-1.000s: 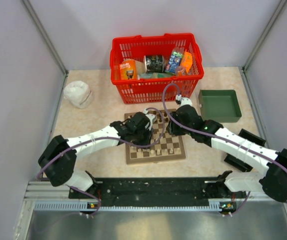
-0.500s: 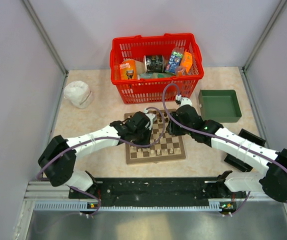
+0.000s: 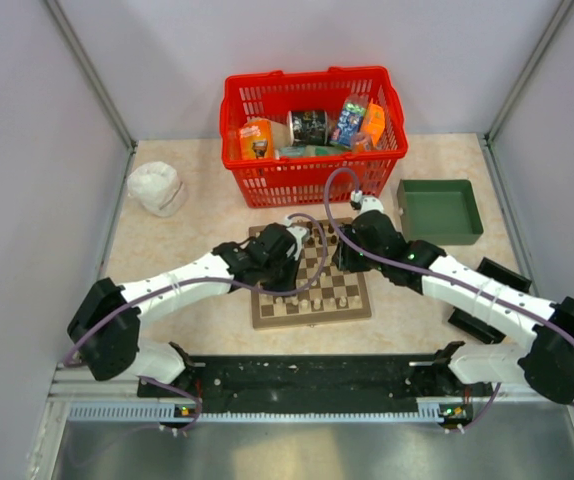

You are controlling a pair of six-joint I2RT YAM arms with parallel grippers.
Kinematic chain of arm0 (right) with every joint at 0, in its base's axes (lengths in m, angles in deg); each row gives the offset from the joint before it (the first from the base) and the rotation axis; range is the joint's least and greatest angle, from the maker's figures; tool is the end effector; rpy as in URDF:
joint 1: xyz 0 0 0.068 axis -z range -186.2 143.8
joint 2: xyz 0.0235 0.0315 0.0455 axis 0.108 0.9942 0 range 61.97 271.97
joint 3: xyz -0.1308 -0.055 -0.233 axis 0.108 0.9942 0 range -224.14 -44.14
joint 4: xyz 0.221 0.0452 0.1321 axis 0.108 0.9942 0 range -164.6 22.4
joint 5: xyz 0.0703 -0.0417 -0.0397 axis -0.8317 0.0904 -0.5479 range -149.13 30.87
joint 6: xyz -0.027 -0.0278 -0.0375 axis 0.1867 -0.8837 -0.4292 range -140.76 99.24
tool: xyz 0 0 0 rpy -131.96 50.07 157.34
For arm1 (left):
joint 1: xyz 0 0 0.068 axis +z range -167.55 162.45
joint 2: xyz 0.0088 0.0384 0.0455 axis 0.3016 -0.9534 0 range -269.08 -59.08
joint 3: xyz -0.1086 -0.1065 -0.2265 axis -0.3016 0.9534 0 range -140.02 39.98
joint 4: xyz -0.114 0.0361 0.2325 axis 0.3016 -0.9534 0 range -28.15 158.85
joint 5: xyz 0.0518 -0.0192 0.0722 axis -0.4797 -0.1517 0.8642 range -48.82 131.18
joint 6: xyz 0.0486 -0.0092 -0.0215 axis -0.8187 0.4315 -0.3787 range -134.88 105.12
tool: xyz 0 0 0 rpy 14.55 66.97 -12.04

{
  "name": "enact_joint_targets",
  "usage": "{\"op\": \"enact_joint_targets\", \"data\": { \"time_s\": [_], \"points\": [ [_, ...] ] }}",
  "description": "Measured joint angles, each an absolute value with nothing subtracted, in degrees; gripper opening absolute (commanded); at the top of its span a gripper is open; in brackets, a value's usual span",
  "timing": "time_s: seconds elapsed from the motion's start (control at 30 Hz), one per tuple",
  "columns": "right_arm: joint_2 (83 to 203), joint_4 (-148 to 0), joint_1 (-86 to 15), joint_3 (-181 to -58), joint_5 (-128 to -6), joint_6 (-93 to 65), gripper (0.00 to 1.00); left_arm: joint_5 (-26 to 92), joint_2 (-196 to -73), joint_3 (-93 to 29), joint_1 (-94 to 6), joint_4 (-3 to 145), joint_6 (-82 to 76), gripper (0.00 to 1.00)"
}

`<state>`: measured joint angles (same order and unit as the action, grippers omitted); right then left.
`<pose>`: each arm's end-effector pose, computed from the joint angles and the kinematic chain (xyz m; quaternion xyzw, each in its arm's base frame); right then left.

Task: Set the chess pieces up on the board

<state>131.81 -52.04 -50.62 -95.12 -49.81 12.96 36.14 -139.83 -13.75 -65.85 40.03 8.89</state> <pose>0.1912 0.1793 0.2667 -0.0514 0.9077 0.2008 0.3650 0.1870 -0.2144 0.2256 0.2155 0.9305 -0.2065 0.2125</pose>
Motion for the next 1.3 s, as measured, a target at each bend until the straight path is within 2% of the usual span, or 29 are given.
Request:
{"op": "enact_joint_targets", "data": {
  "time_s": [1.2, 1.3],
  "points": [
    [132.0, -52.3, -50.6, -94.3, -50.5, 13.6, 0.36, 41.1, -139.2, -11.8, -69.0, 38.8, 11.9, 0.13],
    [132.0, -52.4, -50.6, -94.2, -50.7, 13.6, 0.36, 41.1, -139.2, -11.6, -69.0, 39.0, 12.5, 0.15]
  ]
}}
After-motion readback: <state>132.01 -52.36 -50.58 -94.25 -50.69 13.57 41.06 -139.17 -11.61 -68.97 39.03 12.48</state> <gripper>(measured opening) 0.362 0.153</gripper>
